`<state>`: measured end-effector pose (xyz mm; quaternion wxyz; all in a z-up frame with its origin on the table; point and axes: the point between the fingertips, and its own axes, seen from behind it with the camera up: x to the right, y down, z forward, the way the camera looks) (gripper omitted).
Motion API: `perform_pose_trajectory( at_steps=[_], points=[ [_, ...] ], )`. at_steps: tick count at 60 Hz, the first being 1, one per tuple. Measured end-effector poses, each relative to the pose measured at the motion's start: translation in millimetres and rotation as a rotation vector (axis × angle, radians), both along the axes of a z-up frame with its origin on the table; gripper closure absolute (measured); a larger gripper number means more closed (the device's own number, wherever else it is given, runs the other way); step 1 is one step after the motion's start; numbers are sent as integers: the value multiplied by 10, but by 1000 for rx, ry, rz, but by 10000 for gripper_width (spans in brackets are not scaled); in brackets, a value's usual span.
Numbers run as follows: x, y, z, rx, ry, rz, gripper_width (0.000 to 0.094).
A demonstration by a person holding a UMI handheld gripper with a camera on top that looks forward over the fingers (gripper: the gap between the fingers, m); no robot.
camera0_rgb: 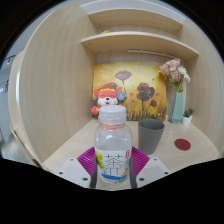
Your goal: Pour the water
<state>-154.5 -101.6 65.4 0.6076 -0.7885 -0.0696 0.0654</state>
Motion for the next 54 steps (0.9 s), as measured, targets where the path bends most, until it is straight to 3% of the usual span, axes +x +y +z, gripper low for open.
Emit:
perform_pose_trajectory(
  at_steps=[6, 25, 38, 54],
  points=[
    [37, 6, 1, 22, 5, -31, 524],
    [-474, 321, 148, -42, 137, -45, 526],
    [-553, 739, 575, -109, 444, -100, 525],
    [-164, 1164, 1191, -138, 1120, -226, 527]
  ],
)
